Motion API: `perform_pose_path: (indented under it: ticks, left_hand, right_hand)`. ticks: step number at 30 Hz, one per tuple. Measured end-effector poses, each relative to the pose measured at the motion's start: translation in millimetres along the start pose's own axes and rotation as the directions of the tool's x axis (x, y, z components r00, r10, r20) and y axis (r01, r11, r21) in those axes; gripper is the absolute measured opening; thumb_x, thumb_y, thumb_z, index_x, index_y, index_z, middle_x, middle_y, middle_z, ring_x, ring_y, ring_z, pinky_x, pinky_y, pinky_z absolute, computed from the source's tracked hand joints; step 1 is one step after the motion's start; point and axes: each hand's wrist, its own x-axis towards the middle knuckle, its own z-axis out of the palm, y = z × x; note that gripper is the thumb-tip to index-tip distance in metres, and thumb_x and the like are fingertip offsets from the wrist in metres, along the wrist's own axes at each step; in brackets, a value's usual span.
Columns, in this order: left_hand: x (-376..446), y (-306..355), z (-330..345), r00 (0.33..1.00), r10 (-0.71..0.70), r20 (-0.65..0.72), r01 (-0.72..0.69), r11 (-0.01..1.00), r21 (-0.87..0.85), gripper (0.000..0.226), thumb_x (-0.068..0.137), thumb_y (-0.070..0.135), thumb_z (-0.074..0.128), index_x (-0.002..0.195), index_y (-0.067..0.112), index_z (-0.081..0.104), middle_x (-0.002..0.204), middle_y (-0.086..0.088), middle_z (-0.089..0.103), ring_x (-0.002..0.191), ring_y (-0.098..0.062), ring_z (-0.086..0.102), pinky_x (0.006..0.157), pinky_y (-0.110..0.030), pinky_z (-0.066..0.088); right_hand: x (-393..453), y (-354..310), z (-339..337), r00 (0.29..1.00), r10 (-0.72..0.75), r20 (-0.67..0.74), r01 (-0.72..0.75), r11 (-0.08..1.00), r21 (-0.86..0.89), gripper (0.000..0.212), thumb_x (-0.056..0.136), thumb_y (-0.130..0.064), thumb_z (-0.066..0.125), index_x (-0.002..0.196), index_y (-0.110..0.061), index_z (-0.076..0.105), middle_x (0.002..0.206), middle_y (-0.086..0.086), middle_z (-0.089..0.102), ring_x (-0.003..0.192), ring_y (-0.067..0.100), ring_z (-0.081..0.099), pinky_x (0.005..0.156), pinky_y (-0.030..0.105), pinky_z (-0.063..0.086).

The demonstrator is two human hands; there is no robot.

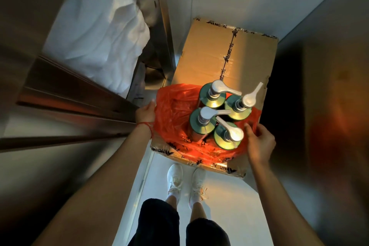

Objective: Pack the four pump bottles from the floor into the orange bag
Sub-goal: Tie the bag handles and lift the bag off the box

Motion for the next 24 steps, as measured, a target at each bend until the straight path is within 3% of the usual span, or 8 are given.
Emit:
perform_pose_path:
  ticks: [2,4,6,9,12,17,20,24]
  left_hand:
    - [-3,0,-1,1.0,-0.03,0.005,0.03,0.999,-0.042,0.025,0.086,0.021,0.058,0.062,0.014,0.06,0.066,-0.003,0.059,0.065,-0.017,0.054,0.072,-0.03,0.043]
    - [-7,-1,-2,0.998,-0.046,0.03,0.049,0.995,-0.084,0.01,0.081,0.013,0.064,0.087,0.006,0.067,0.086,-0.006,0.066,0.077,-0.018,0.059,0.078,-0.032,0.047]
    - [-9,-1,-2,0.997,-0.062,0.041,0.066,0.992,-0.11,0.025,0.079,0.01,0.066,0.103,0.007,0.065,0.099,-0.006,0.065,0.088,-0.021,0.059,0.084,-0.035,0.049]
    - [-15,-1,-3,0.997,-0.063,0.034,0.068,0.982,-0.178,0.022,0.076,0.007,0.068,0.098,0.011,0.068,0.104,-0.011,0.067,0.097,-0.03,0.061,0.092,-0.046,0.047]
    - [-22,0,-7,1.0,-0.017,0.026,0.022,0.977,-0.213,0.022,0.074,0.005,0.068,0.095,0.011,0.068,0.101,-0.011,0.068,0.089,-0.024,0.064,0.084,-0.042,0.052]
    - [-40,15,-15,0.99,0.14,-0.015,-0.137,0.937,-0.32,0.023,0.073,-0.001,0.068,0.095,0.003,0.066,0.076,-0.002,0.068,0.063,-0.006,0.064,0.058,-0.016,0.053]
    - [-56,32,-20,0.981,0.193,0.008,-0.169,0.882,-0.44,0.016,0.074,-0.006,0.065,0.082,0.008,0.066,0.059,0.005,0.07,0.058,-0.006,0.067,0.054,-0.013,0.052]
    - [-84,58,-27,0.948,0.313,0.05,-0.243,0.819,-0.519,0.017,0.076,-0.008,0.063,0.079,0.008,0.065,0.058,0.005,0.072,0.06,-0.008,0.068,0.056,-0.014,0.053]
  right_hand:
    - [-1,-2,-1,1.0,-0.002,-0.009,0.002,1.0,0.025,0.012,0.084,-0.018,0.063,0.089,-0.009,0.069,0.08,0.007,0.067,0.072,0.012,0.056,0.068,0.025,0.041]
    - [-3,-5,-3,1.0,-0.011,-0.014,0.011,0.999,0.041,0.012,0.084,-0.017,0.063,0.091,-0.01,0.07,0.078,0.001,0.065,0.074,0.011,0.057,0.067,0.022,0.041]
    - [-4,-7,-5,1.0,-0.014,-0.017,0.015,0.999,0.048,0.013,0.083,-0.016,0.064,0.092,-0.009,0.071,0.077,-0.001,0.064,0.078,0.016,0.06,0.068,0.022,0.041]
    - [-7,-10,-7,0.999,-0.02,-0.028,0.022,0.998,0.065,0.012,0.083,-0.016,0.064,0.087,-0.007,0.07,0.077,0.006,0.065,0.084,0.03,0.064,0.071,0.028,0.043]
    - [-10,-15,-9,0.999,0.004,-0.037,-0.001,0.996,0.089,0.012,0.084,-0.017,0.064,0.088,-0.007,0.07,0.086,0.015,0.069,0.081,0.03,0.064,0.074,0.028,0.043]
    - [-19,-28,-18,0.998,0.037,-0.042,-0.028,0.981,0.194,0.004,0.084,-0.021,0.064,0.084,-0.024,0.067,0.083,0.003,0.068,0.074,0.01,0.061,0.072,0.023,0.045]
    - [-25,-37,-29,0.997,0.056,-0.055,-0.039,0.963,0.268,0.008,0.084,-0.022,0.064,0.086,-0.018,0.07,0.082,0.003,0.069,0.073,0.006,0.062,0.065,0.016,0.048]
    - [-34,-62,-46,0.995,0.04,-0.092,0.0,0.915,0.404,0.016,0.084,-0.016,0.063,0.091,-0.003,0.071,0.065,-0.009,0.071,0.065,-0.001,0.064,0.065,0.01,0.049]
